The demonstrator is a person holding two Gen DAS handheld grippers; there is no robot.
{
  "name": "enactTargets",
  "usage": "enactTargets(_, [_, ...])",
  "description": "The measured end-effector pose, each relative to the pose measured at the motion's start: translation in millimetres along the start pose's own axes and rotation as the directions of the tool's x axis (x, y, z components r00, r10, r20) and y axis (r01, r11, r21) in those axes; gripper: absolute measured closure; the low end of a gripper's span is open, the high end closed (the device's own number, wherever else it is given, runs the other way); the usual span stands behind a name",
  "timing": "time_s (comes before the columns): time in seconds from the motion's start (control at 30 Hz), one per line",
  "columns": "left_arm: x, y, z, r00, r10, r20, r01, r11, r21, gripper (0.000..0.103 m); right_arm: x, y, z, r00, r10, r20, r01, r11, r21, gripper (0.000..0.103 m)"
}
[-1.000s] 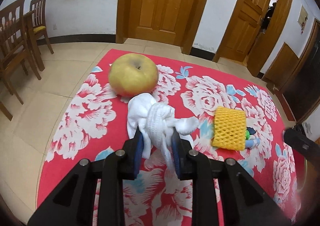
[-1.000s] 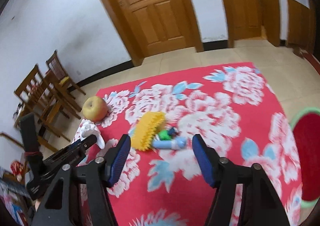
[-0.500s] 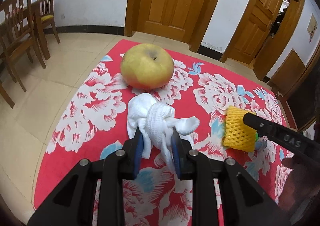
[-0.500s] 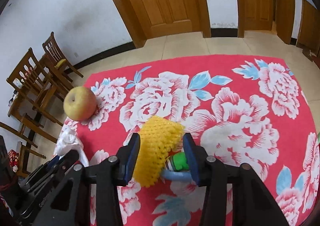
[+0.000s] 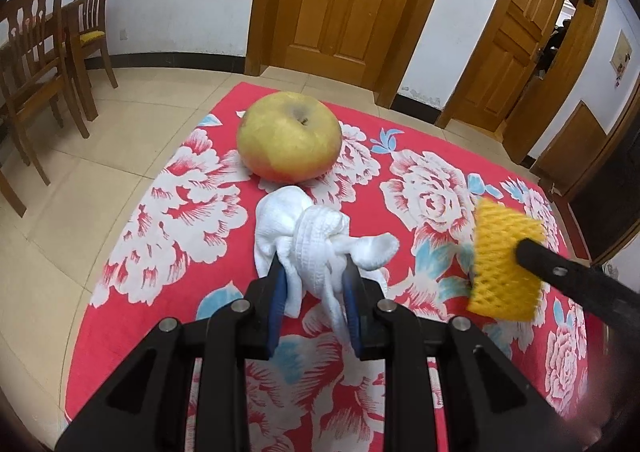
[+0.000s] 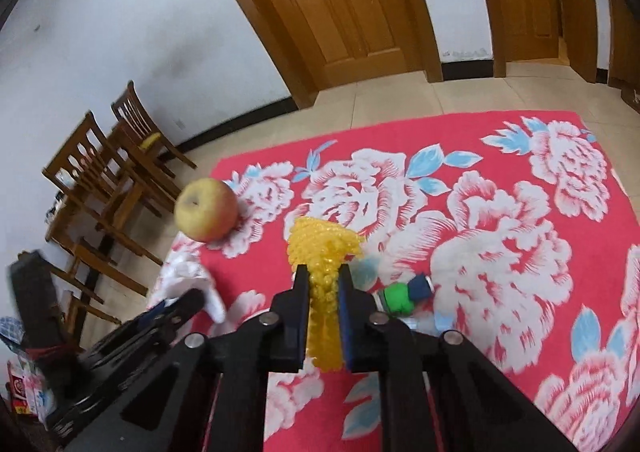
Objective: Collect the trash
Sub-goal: 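Grasp the white cloth with the left tool while the right tool grasps the yellow foam net, then carry the cloth and foam net over the bucket and open both tools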
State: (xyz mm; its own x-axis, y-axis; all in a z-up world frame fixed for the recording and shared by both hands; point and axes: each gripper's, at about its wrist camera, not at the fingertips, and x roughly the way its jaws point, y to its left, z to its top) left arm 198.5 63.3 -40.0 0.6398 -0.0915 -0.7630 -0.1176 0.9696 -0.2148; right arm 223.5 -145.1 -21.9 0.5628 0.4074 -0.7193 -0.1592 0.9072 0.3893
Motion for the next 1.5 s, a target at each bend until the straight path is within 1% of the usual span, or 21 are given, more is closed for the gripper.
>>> enactTargets(0.13, [-7,-3,1,1.0,-0.012,0.021,0.012,1.0,0.009,0.077,-31,-7,-10,0.998,0.015,0.055,-0.017,0.999,0.043,0.089])
enactTargets(0.2, [-11,-6,2,0.999,-0.02,0.036,0.019,1.0,0.025,0.077,-45,-12,-16,0.997,0.005,0.074,-0.009,0.998,0.059,0.089])
enactTargets(0.3, [-17,-14,3,0.998,0.002,0.064,-0.006,0.998,0.062,0.077,-63,-21,-24,0.995,-0.001,0.098,-0.009,0.995,0.1,0.089])
enactTargets(0.43, [-23,-22,4,0.998,-0.027,0.065,0.022,0.996,0.083,0.077,-87,-31,-33,0.991,-0.018,0.131,0.001,0.992,0.129,0.088])
enactTargets(0.57, [-33,-34,5,0.996,-0.061,0.059,0.054,0.992,0.114,0.077,-110,-41,-41,0.986,-0.012,0.164,-0.014,0.987,0.16,0.088])
enactTargets(0.7, [-46,-45,0,0.995,-0.085,0.058,0.077,0.99,0.122,0.077,-132,-52,-49,0.98,-0.046,0.196,0.009,0.983,0.184,0.088])
enactTargets(0.8, [-56,-58,-7,0.993,-0.109,0.047,0.102,0.986,0.135,0.077,-148,-62,-58,0.973,-0.071,0.218,0.024,0.977,0.212,0.088])
enactTargets(0.87, [-60,-66,-11,0.991,-0.131,0.035,0.125,0.982,0.14,0.077,-159,-71,-63,0.972,-0.09,0.218,0.038,0.972,0.231,0.088])
enactTargets(1.1, [-73,-105,-27,0.98,-0.199,-0.012,0.199,0.966,0.168,0.077,-193,-99,-79,0.96,-0.12,0.253,0.047,0.96,0.276,0.088])
enactTargets(1.3, [-76,-136,-35,0.973,-0.225,-0.041,0.229,0.949,0.216,0.077,-215,-123,-89,0.952,-0.132,0.276,0.042,0.95,0.311,0.088])
enactTargets(1.5, [-83,-163,-42,0.954,-0.291,-0.078,0.301,0.922,0.242,0.077,-227,-139,-99,0.946,-0.146,0.29,0.041,0.939,0.341,0.088])
